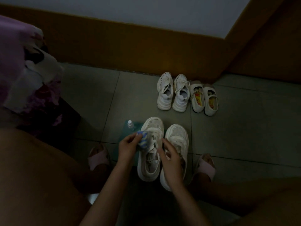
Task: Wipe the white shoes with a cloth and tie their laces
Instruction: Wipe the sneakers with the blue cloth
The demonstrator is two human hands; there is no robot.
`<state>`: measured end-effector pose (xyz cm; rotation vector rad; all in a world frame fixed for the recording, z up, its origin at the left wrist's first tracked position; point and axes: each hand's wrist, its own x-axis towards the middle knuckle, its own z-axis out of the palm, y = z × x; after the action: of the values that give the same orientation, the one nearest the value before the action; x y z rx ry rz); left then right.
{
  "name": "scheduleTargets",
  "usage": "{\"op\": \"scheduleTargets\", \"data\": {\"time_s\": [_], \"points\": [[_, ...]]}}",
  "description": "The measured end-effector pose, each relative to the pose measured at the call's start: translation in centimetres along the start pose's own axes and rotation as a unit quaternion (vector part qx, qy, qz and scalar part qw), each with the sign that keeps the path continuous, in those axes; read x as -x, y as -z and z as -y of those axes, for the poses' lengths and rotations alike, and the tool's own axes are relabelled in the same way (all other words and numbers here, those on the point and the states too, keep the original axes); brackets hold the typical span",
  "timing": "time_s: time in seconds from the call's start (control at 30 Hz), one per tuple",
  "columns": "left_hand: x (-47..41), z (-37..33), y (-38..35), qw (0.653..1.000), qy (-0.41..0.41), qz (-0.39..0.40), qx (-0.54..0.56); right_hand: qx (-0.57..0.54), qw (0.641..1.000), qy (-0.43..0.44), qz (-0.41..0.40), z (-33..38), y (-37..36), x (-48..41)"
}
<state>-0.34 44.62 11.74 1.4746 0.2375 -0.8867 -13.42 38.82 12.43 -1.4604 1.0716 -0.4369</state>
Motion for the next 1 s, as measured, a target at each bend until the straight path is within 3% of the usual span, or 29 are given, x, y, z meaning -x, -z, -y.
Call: {"op": "scheduleTargets", "data": {"time_s": [0.17,0.27,0.43,0.5,0.57,0.63,0.7,0.83,1.0], "points": [[-0.2,-1.7,-2.4,0.997,0.004,0.07,0.035,-0.103,0.99,0.001,0.095,2.7,-0.5,-2.7],[0.0,-2.2,-3.2,0.993,0.042,0.106,0.03,-0.102,0.989,-0.01,0.106,3.3,-1.2,-4.6],[-0.6,-2.6,-3.2,0.986,0.095,0.131,0.043,-0.065,0.996,0.014,0.055,3.0,-1.8,-6.7],[-0.5,-2.8,-3.1,0.989,0.072,0.129,-0.007,-0.066,0.997,0.0,0.028,2.7,-1.5,-7.5],[-0.3,-2.4,-2.9,0.993,0.011,0.069,-0.093,-0.059,0.998,-0.024,-0.014,2.5,-1.1,-8.9],[-0.1,-1.1,-2.4,0.965,-0.073,-0.017,-0.25,-0.024,0.999,-0.027,-0.019,2.9,-0.8,-11.0],[0.4,0.6,-2.0,0.924,-0.09,-0.038,-0.369,0.02,1.0,0.001,0.019,3.8,-1.1,-12.8],[0.9,1.9,-2.9,0.924,-0.035,-0.014,-0.381,0.14,0.977,0.065,0.146,5.2,-3.0,-15.1],[0.1,2.1,-3.2,0.911,-0.033,-0.021,-0.41,0.377,0.889,0.109,0.235,2.3,-4.6,-15.8]]}}
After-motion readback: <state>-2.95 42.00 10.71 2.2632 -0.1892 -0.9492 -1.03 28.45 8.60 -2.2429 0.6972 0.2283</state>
